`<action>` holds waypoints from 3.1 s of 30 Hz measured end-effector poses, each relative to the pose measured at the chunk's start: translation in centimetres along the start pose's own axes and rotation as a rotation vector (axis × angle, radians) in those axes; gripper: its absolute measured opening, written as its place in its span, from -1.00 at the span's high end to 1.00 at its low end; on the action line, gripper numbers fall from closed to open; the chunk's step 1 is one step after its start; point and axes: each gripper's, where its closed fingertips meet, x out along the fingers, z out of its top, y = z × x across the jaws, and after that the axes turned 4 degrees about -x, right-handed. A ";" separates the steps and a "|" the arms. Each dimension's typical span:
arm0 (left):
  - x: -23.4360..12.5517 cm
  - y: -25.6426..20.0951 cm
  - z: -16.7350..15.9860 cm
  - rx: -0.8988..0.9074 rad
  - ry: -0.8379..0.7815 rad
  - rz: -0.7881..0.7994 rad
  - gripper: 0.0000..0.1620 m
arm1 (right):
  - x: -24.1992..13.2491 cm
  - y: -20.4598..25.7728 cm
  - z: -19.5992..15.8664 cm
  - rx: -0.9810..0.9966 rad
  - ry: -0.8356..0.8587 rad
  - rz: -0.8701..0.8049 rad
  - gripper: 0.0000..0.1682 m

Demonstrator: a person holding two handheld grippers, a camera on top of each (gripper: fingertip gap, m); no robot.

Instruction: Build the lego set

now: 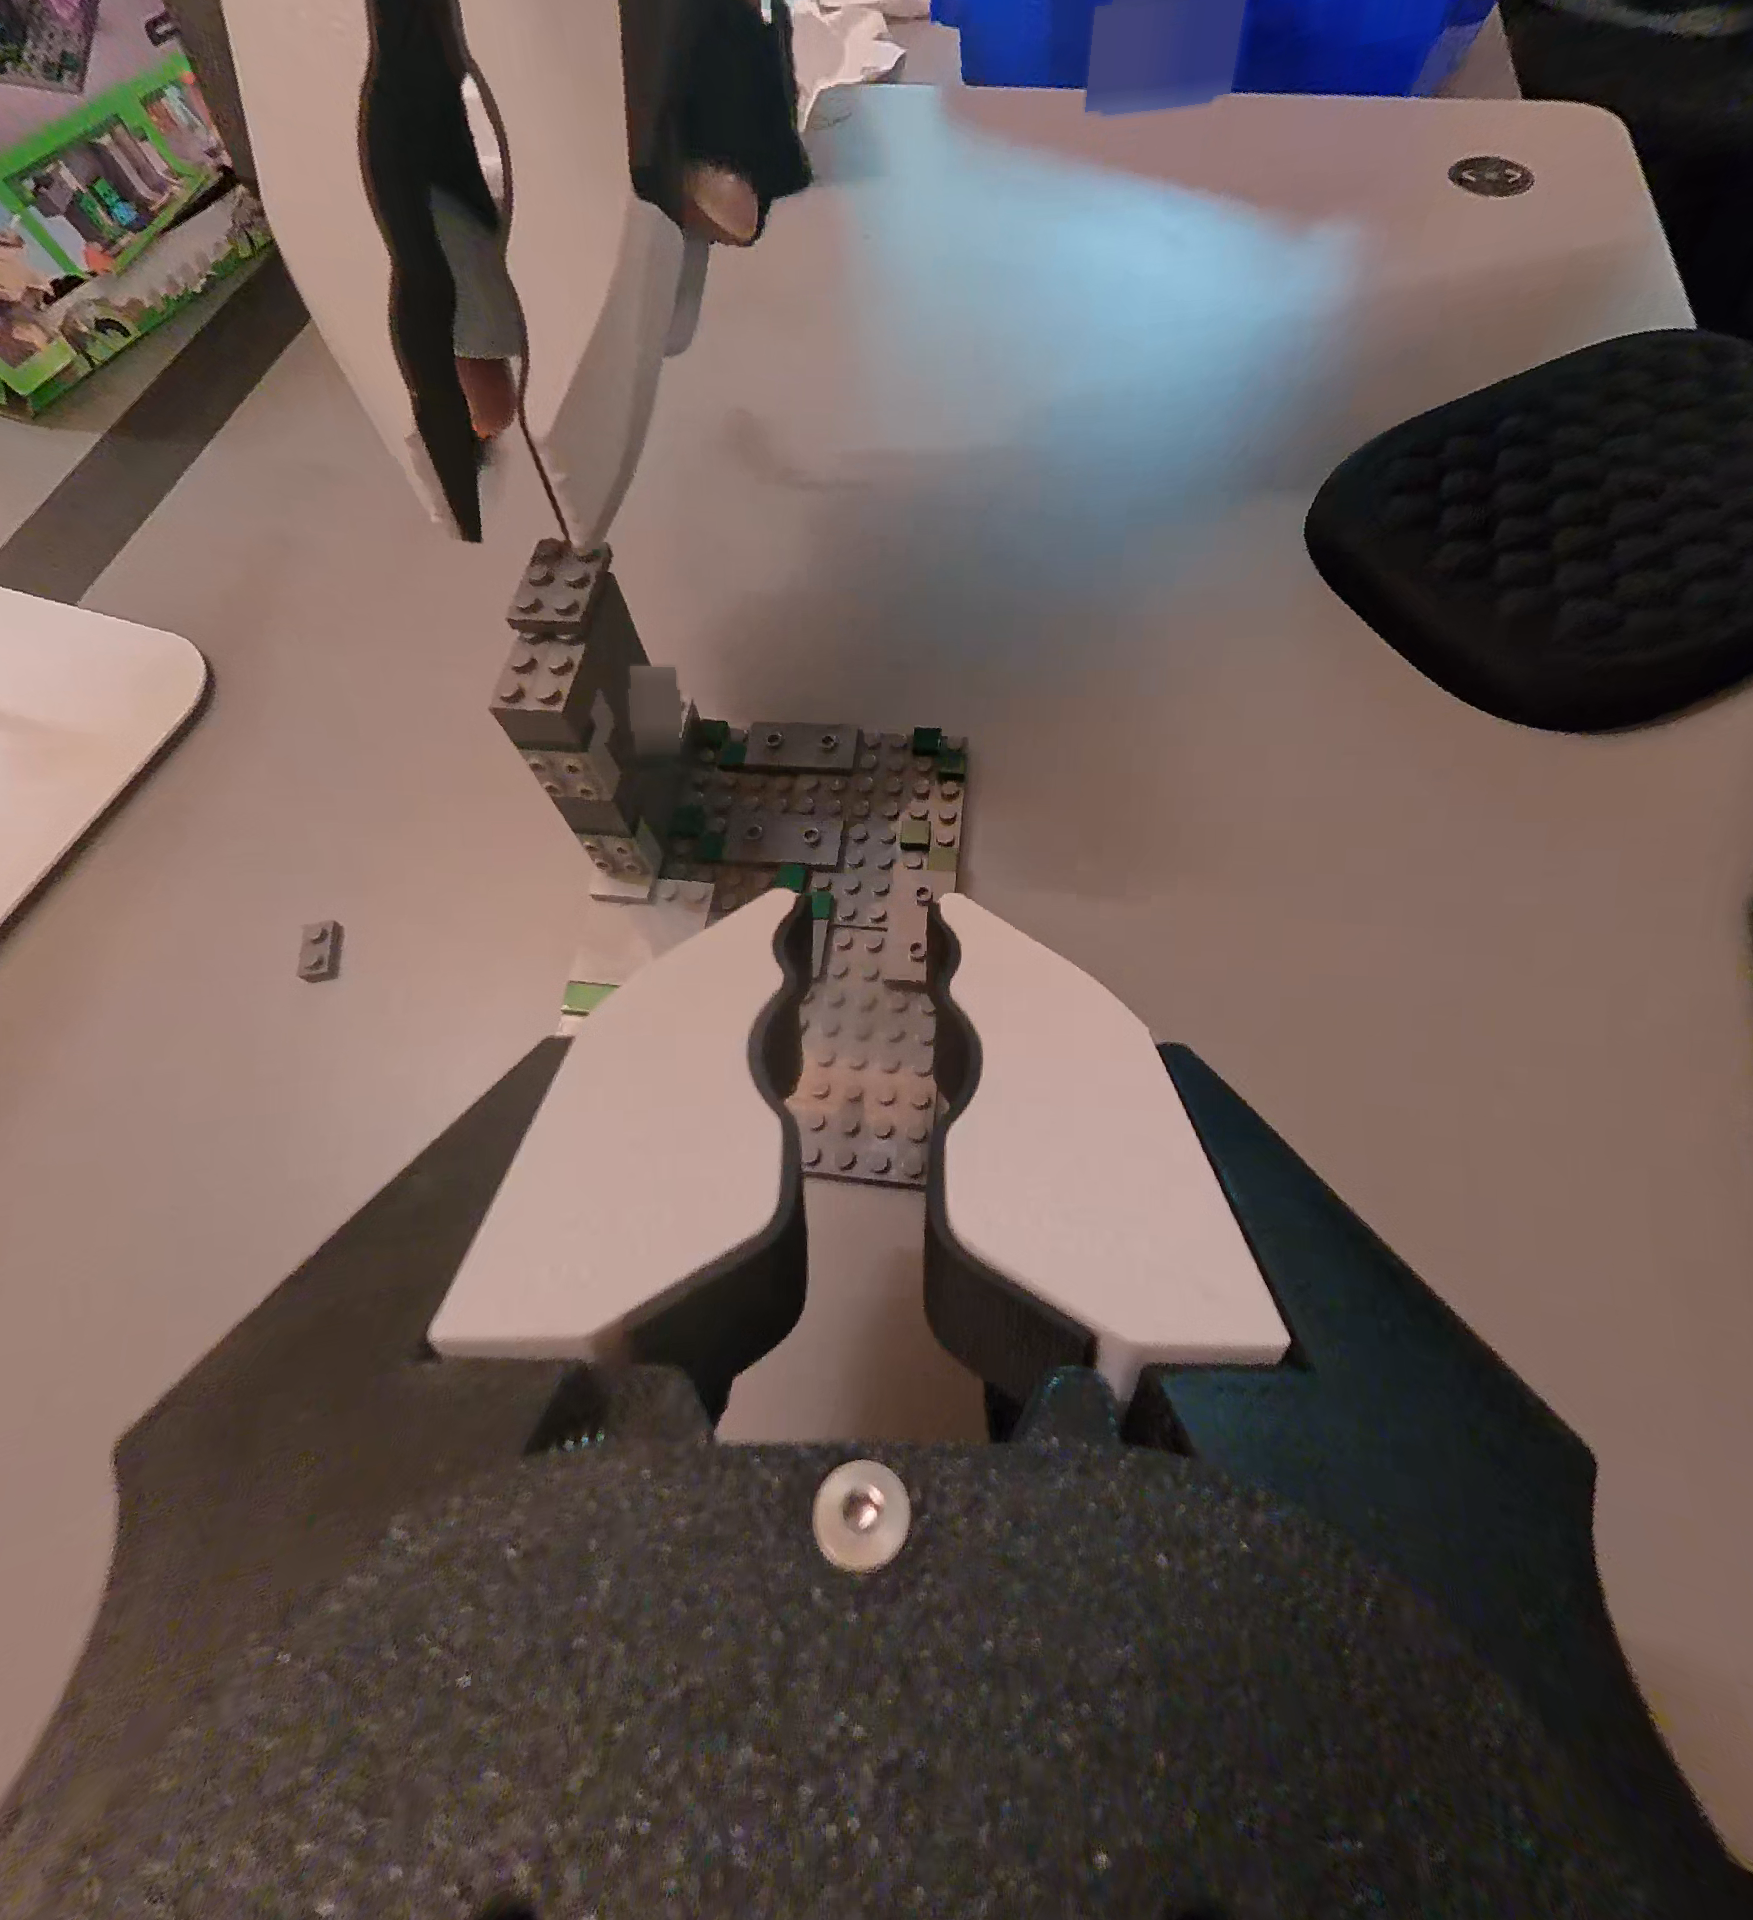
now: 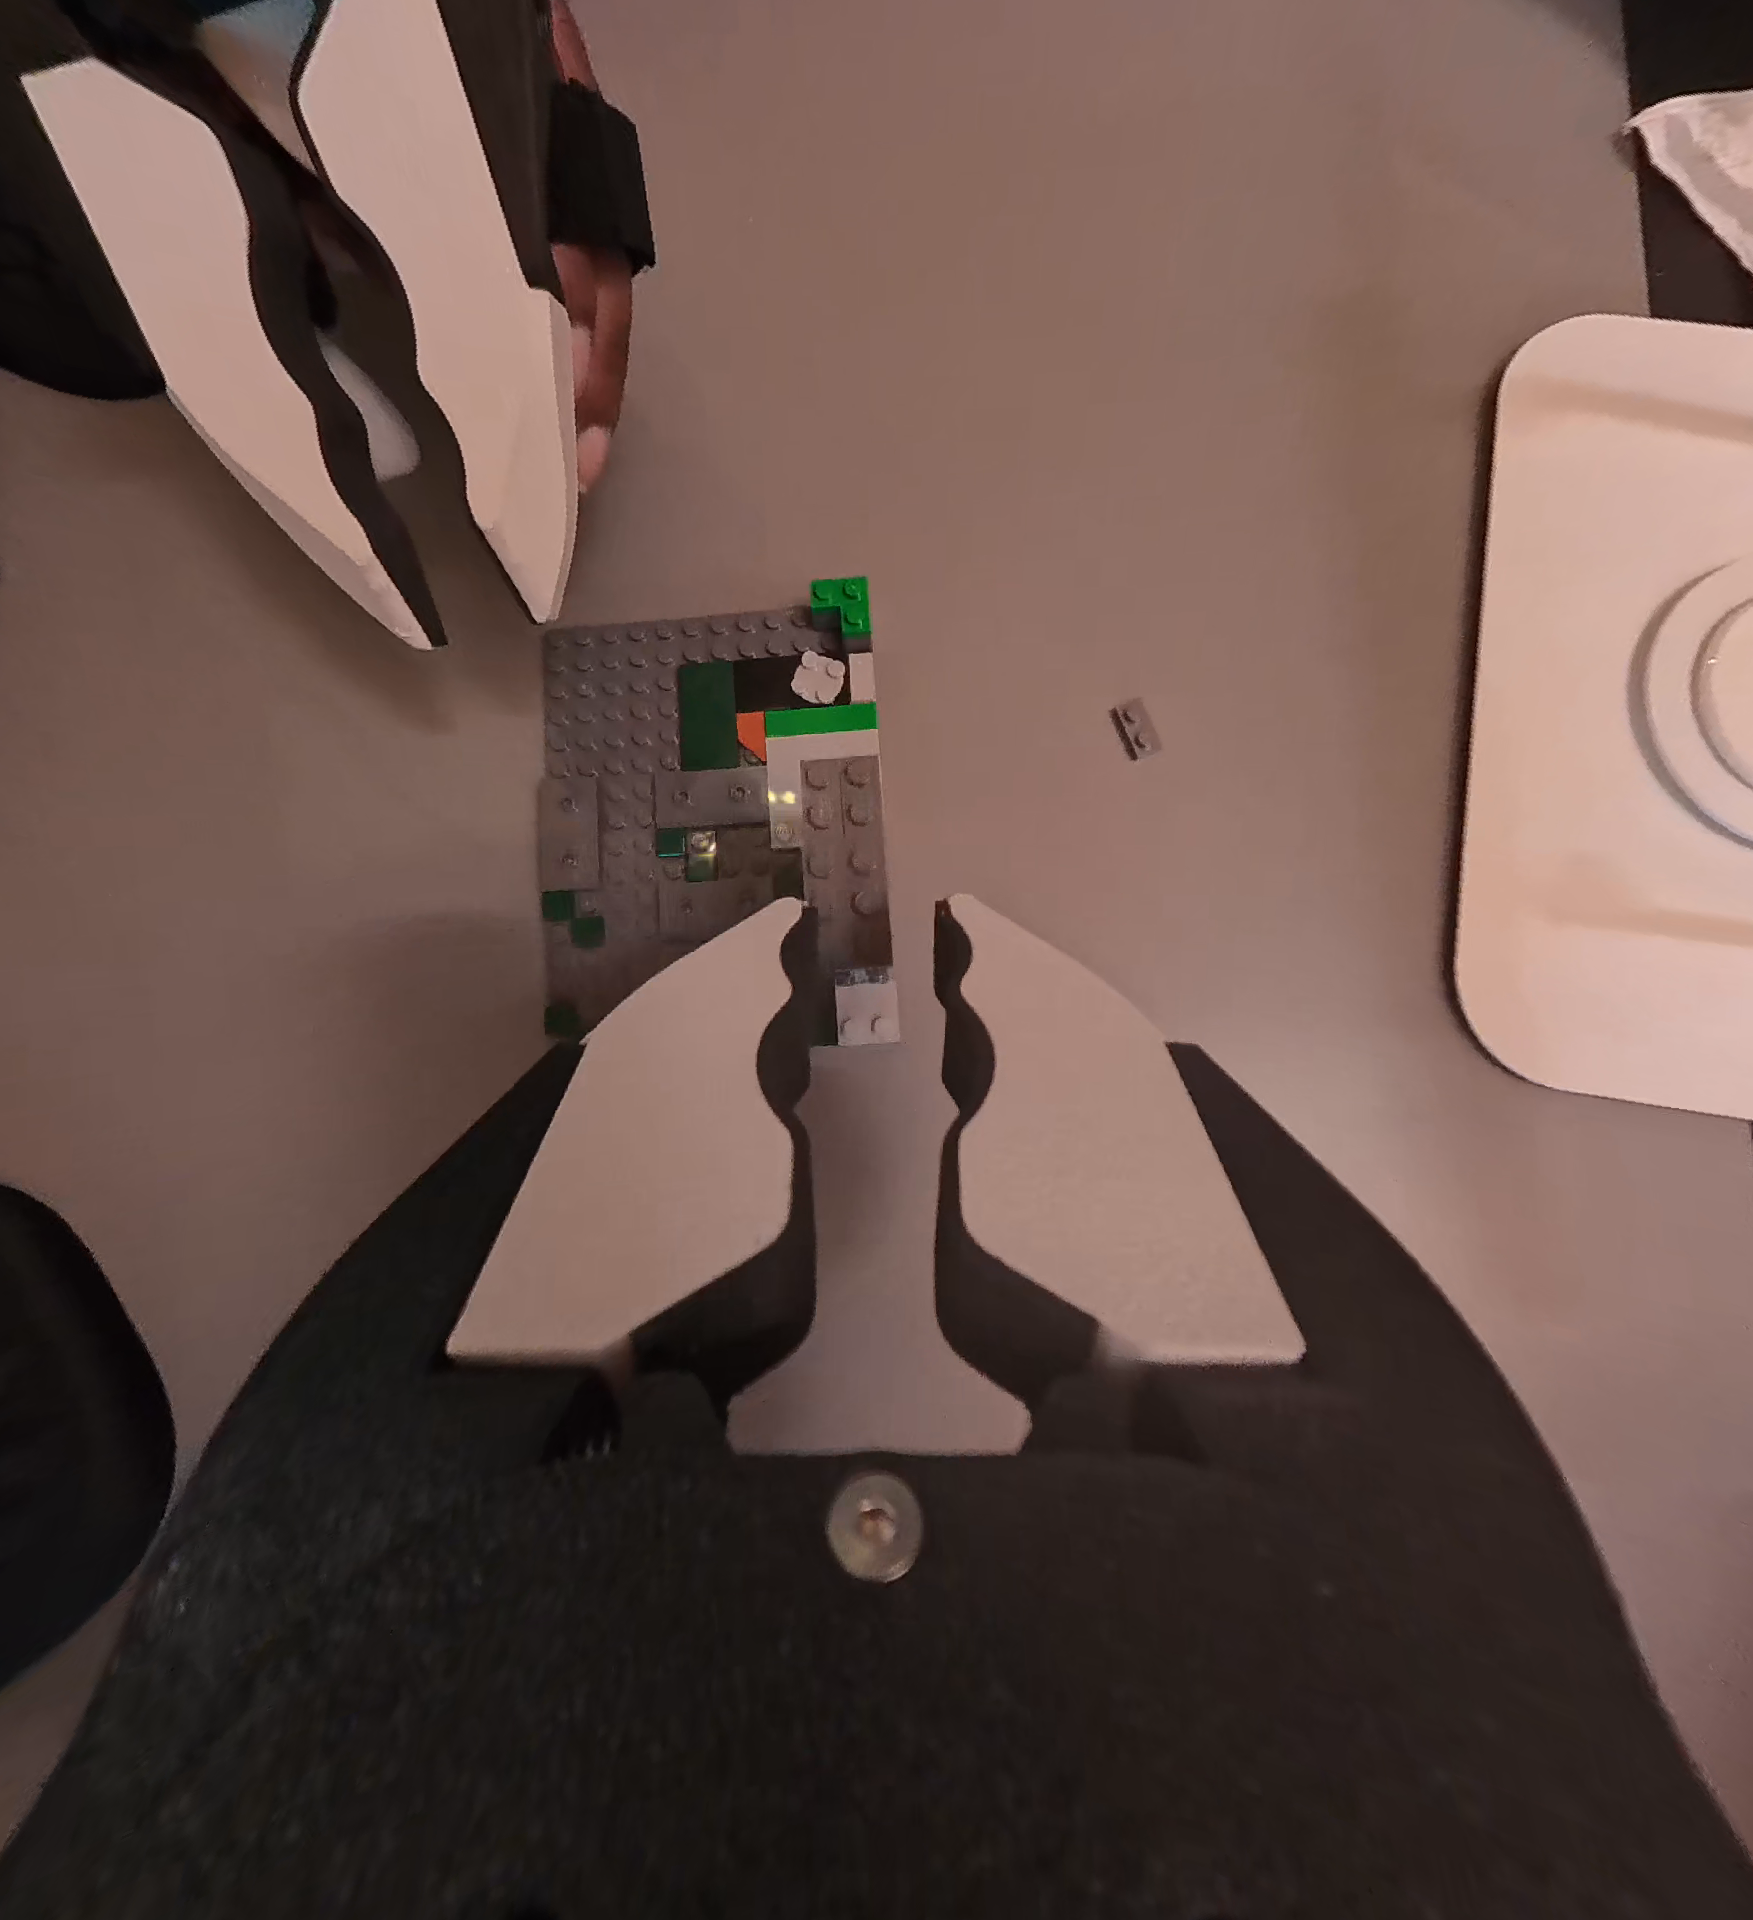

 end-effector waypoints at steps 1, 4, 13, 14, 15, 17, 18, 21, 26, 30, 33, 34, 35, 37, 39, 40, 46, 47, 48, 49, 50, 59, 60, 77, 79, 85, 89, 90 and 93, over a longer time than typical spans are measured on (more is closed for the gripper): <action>0.0 0.0 0.0 -0.002 -0.001 0.000 0.76 | 0.2 0.0 0.0 -0.007 0.008 0.000 0.76; -0.1 0.0 -0.1 -0.007 -0.002 -0.002 0.76 | 0.5 0.1 -0.1 -0.017 0.030 0.011 0.79; 0.0 -0.2 -0.2 0.000 0.008 -0.009 0.76 | 0.7 0.2 0.1 -0.016 0.031 0.024 0.82; 0.0 -0.2 -0.2 -0.001 0.008 -0.010 0.76 | 0.8 0.2 0.1 -0.016 0.031 0.026 0.83; 0.0 -0.2 -0.2 -0.001 0.008 -0.011 0.76 | 0.8 0.2 0.1 -0.015 0.031 0.027 0.83; 0.1 -0.3 -0.3 0.000 0.010 -0.012 0.76 | 0.8 0.2 0.1 -0.017 0.031 0.031 0.83; 0.1 -0.3 -0.3 0.000 0.011 -0.013 0.76 | 0.8 0.3 0.1 -0.018 0.032 0.033 0.83; 0.1 -0.3 -0.3 0.001 0.012 -0.015 0.76 | 0.8 0.3 0.1 -0.024 0.032 0.040 0.82; 0.2 -0.3 -0.4 0.000 0.015 -0.016 0.76 | 0.8 0.3 0.1 -0.024 0.026 0.045 0.82; 0.2 -0.3 -0.5 -0.002 0.017 -0.017 0.76 | 0.7 0.4 0.3 -0.027 0.013 0.050 0.80; 0.2 -0.4 -0.5 -0.001 0.020 -0.019 0.76 | 0.7 0.4 0.3 -0.045 0.031 0.038 0.80; 0.3 -0.4 -0.5 -0.001 0.020 -0.019 0.76 | 0.7 0.5 0.3 -0.050 0.037 0.038 0.80; 0.3 -0.4 -0.6 -0.001 0.021 -0.020 0.76 | 0.6 0.6 0.3 -0.054 0.041 0.039 0.80; 0.3 -0.4 -0.6 -0.001 0.022 -0.021 0.76 | 0.7 0.8 0.3 -0.070 0.054 0.037 0.78; 0.3 -0.4 -0.6 -0.002 0.024 -0.023 0.76 | 0.8 0.9 0.2 -0.086 0.075 0.029 0.77; 0.4 -0.5 -0.7 -0.002 0.026 -0.024 0.76 | 0.8 0.8 0.1 -0.091 0.085 0.023 0.77; 0.4 -0.6 -0.7 0.001 0.029 -0.026 0.76 | 1.1 0.4 -0.2 -0.102 0.113 0.026 0.78; 0.4 -0.5 -0.7 -0.001 0.029 -0.026 0.76 | 1.1 0.4 -0.2 -0.103 0.114 0.032 0.79; 0.4 -0.5 -0.7 -0.002 0.028 -0.026 0.76 | 1.1 0.4 -0.2 -0.104 0.115 0.035 0.80; 0.4 -0.5 -0.8 -0.003 0.029 -0.027 0.76 | 1.1 0.3 -0.2 -0.105 0.115 0.039 0.81; 0.4 -0.5 -0.8 -0.004 0.030 -0.028 0.76 | 1.1 0.3 -0.1 -0.103 0.114 0.043 0.81; 0.5 -0.6 -1.0 -0.004 0.038 -0.035 0.76 | 1.4 0.3 -0.1 -0.095 0.102 0.067 0.80; 0.5 -0.6 -1.0 -0.004 0.038 -0.035 0.76 | 1.4 0.4 -0.1 -0.095 0.101 0.068 0.80; 0.7 -0.6 -1.2 -0.007 0.043 -0.035 0.76 | -3.0 -0.8 0.5 0.007 -0.101 -0.052 0.71; 0.7 -0.5 -1.2 -0.007 0.041 -0.028 0.76 | -2.7 -0.4 -0.4 0.010 -0.096 -0.070 0.69; 0.6 0.0 -1.1 -0.022 0.031 -0.014 0.77 | -0.2 0.6 -2.6 0.035 -0.146 -0.131 0.61; 0.8 0.0 -1.2 -0.023 0.036 -0.012 0.77 | 1.6 0.1 -2.8 0.052 -0.229 -0.159 0.56; 0.8 0.0 -1.2 -0.023 0.038 -0.009 0.77 | 2.0 0.0 -2.7 0.049 -0.247 -0.152 0.56; 0.7 0.4 -1.2 -0.032 0.036 0.004 0.77 | 2.8 -0.2 -2.2 0.028 -0.291 -0.118 0.60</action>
